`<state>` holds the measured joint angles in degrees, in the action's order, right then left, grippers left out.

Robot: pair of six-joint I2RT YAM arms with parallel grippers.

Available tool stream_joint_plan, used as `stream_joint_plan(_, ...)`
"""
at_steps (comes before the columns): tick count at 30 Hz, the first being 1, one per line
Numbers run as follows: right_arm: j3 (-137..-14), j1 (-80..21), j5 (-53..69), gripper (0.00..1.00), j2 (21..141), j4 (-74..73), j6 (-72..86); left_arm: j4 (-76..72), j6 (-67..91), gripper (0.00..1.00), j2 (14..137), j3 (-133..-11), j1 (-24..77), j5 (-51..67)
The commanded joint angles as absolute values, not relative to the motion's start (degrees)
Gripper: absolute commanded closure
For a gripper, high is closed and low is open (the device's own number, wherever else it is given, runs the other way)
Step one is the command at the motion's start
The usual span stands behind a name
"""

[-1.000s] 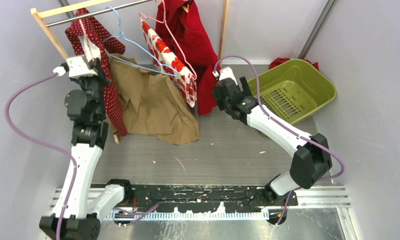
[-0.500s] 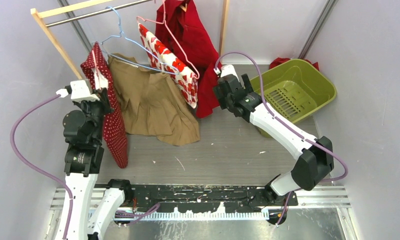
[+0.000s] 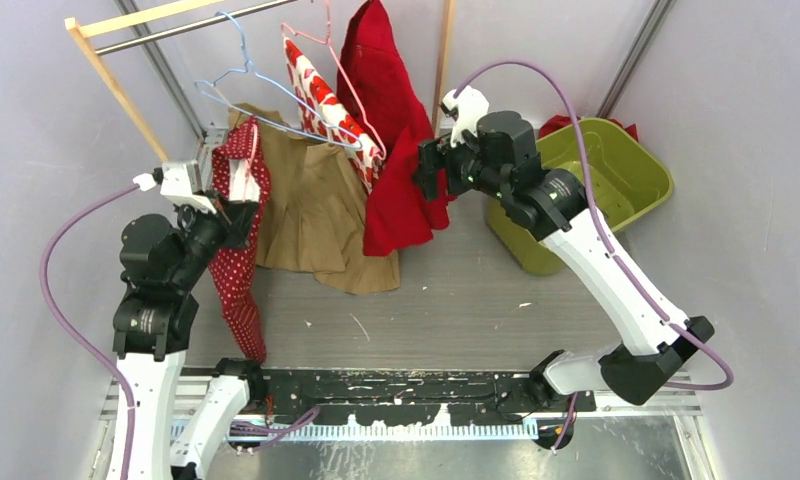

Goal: Remove the skirt from the hanger
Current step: Pick up the hanger from the clothesline, then remove the skirt from the hanger.

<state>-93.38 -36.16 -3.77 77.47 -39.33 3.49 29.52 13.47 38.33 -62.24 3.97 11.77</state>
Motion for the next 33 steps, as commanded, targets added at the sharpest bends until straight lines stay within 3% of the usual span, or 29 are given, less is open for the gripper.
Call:
stream_joint_plan(1,-95.54,-36.32,11.9,0.16,77.43,-36.13,9.92,31.59,17.01,1.0,35.24,-64.55,3.96,22.28)
stream_joint_plan(9,-95.96,-38.04,20.47,0.19,79.95,-33.59,15.79,36.07,16.35,1.0,30.66,-64.94,3.97,24.31)
stream_joint_plan(21,-100.21,-47.26,14.96,0.19,83.15,-37.3,13.54,35.2,17.21,1.0,25.92,-60.72,3.96,26.29)
stream_joint_plan(33,-112.72,-55.63,11.48,0.25,97.81,-28.47,23.28,35.75,15.99,1.0,25.02,-62.05,3.96,27.08)
